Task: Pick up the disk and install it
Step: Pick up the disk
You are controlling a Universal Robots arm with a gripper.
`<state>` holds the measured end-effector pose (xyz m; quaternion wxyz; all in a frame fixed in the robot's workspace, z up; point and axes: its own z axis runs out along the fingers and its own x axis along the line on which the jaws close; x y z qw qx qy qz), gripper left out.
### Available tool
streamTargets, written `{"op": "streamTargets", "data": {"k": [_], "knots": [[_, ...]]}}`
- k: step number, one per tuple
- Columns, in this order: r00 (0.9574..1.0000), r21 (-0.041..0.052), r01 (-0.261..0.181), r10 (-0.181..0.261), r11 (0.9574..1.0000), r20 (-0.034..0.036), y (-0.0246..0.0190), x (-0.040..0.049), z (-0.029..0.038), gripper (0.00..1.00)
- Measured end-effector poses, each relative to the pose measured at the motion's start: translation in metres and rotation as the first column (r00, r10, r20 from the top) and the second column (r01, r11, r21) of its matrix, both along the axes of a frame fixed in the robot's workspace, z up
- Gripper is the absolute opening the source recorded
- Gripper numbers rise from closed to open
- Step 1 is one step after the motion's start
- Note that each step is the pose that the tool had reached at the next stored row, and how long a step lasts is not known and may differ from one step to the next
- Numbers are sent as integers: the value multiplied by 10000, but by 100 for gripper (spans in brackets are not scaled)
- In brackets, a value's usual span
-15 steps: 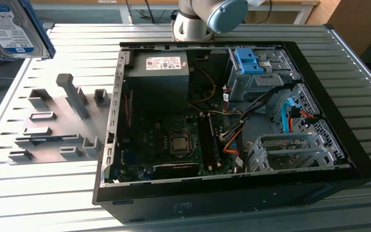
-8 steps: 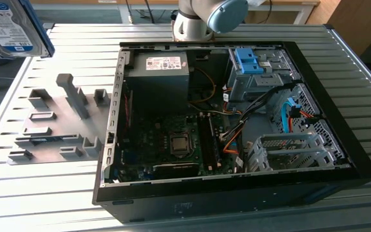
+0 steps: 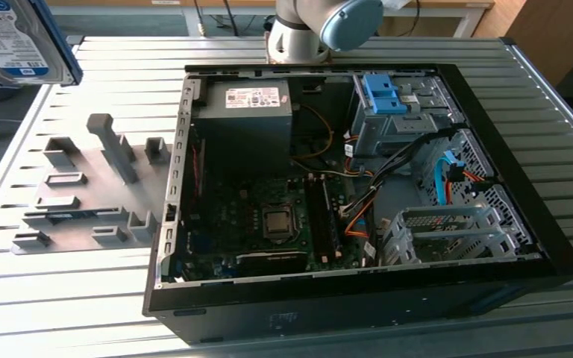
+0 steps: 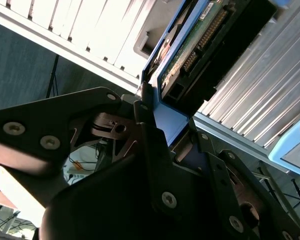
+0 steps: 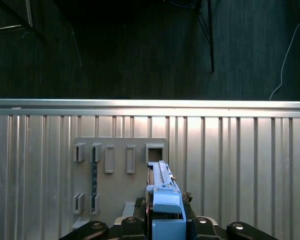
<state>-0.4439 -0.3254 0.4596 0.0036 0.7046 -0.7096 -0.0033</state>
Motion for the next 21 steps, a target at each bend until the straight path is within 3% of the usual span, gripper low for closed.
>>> {"op": "streamTargets", "data": {"k": [21], "knots": [[10000,0,0,0,10000,0,0,0,146,37]]}}
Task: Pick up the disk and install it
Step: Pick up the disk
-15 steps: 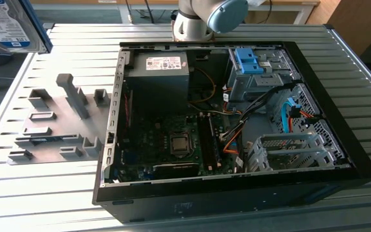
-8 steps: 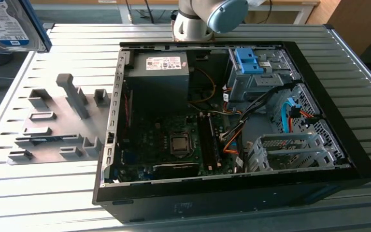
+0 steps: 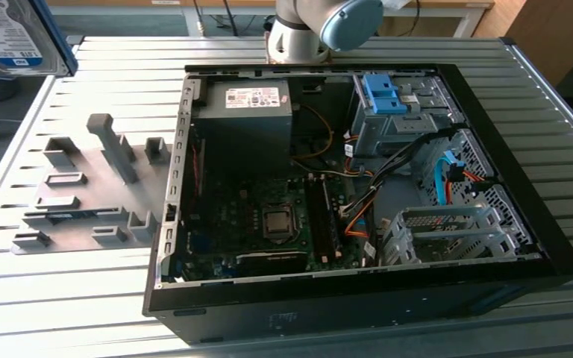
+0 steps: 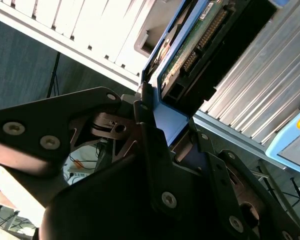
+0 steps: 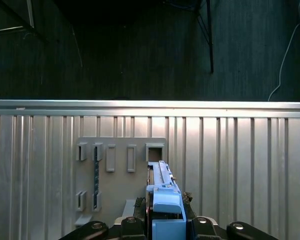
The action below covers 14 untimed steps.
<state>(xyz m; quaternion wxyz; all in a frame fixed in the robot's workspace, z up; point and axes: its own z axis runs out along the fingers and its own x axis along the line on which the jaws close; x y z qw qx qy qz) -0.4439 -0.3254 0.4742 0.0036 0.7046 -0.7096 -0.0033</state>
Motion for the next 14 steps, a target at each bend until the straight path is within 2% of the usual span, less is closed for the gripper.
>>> {"op": "streamTargets", "data": {"k": [14], "knots": [[10000,0,0,0,10000,0,0,0,108,37]]}}
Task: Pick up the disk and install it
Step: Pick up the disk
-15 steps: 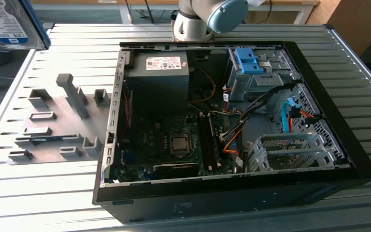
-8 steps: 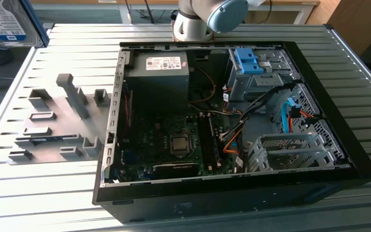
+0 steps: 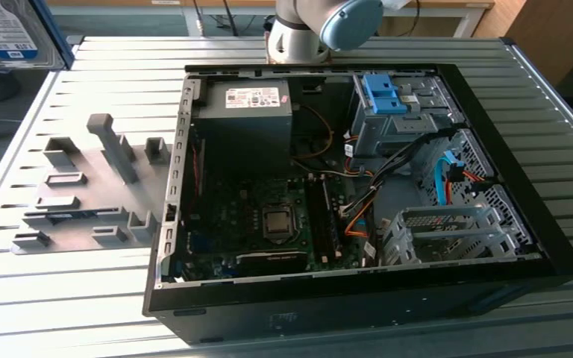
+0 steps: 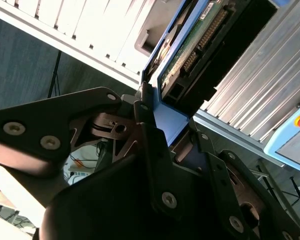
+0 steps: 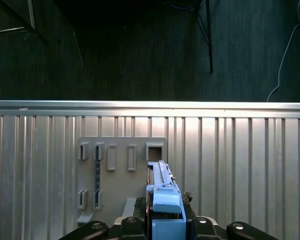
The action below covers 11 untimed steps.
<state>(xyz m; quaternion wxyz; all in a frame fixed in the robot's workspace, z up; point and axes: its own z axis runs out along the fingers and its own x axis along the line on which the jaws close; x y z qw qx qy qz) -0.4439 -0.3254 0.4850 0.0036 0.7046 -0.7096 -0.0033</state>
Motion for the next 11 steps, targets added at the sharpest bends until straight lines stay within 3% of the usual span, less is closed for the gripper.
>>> {"op": "streamTargets", "data": {"k": [11], "knots": [[10000,0,0,0,10000,-1,0,0,82,37]]}}
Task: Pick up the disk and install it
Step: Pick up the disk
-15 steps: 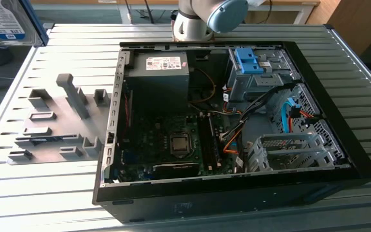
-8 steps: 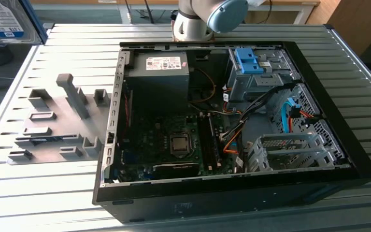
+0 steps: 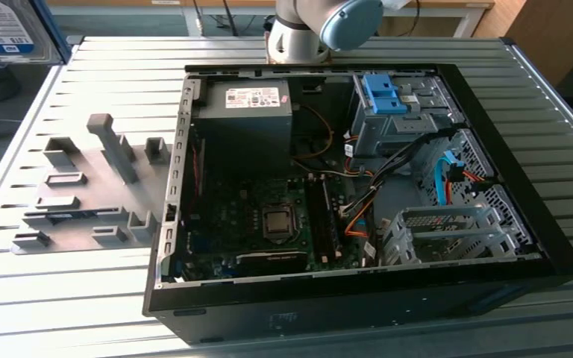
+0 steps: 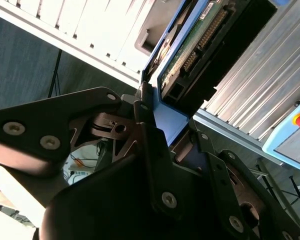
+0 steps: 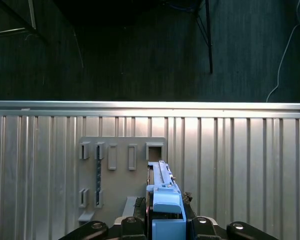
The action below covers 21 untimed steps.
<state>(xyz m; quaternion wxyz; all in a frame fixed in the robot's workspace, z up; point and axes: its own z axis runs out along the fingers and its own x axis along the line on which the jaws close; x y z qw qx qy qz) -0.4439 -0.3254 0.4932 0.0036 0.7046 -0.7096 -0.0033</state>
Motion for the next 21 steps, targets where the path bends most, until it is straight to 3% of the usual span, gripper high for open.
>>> {"op": "streamTargets", "data": {"k": [10,21], "knots": [[10000,0,0,0,10000,0,0,0,80,37],[10000,0,0,0,10000,1,0,0,214,37]]}}
